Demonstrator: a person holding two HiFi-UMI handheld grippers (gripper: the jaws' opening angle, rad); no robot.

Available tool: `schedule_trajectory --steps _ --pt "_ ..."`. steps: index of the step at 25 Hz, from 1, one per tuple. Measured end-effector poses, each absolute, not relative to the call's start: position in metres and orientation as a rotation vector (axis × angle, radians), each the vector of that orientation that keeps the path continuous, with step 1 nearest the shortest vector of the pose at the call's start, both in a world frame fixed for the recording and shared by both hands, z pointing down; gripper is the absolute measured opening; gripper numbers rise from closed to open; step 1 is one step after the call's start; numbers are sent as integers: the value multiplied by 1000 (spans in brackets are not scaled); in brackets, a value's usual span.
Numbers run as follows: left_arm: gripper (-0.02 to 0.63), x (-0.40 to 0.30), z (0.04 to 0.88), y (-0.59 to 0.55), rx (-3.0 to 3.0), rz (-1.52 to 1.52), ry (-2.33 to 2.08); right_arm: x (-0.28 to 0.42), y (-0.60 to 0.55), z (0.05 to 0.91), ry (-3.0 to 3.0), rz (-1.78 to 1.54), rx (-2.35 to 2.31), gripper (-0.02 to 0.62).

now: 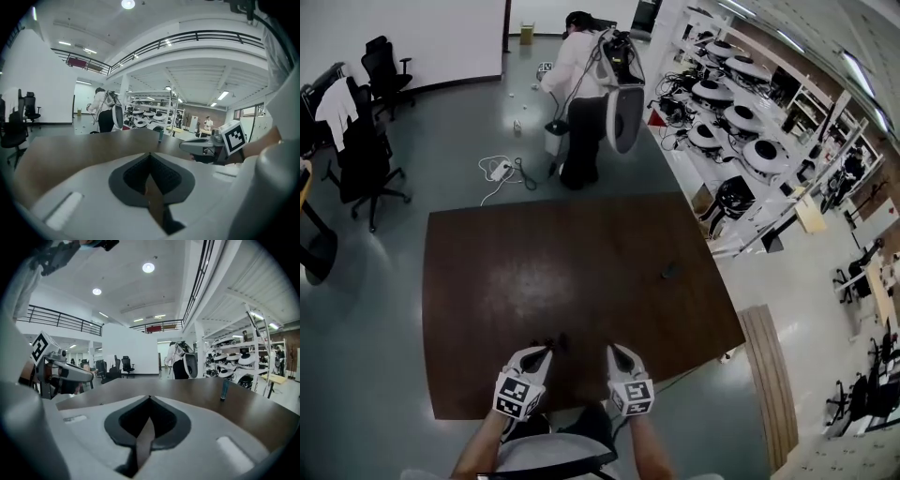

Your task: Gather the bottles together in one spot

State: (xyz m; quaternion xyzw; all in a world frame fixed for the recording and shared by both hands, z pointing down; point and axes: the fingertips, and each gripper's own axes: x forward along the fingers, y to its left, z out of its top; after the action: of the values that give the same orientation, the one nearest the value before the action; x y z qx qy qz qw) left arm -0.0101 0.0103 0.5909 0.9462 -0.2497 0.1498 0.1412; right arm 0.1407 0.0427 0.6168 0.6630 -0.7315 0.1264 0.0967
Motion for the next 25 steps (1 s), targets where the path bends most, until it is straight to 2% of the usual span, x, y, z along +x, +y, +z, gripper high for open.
schedule_trajectory --steps 15,25 --pt "2 155 600 7 2728 484 -663 308 41 634 -2065 450 2005 0" --pt "2 219 623 -10 2665 555 -709 400 -2 669 -2037 508 1989 2"
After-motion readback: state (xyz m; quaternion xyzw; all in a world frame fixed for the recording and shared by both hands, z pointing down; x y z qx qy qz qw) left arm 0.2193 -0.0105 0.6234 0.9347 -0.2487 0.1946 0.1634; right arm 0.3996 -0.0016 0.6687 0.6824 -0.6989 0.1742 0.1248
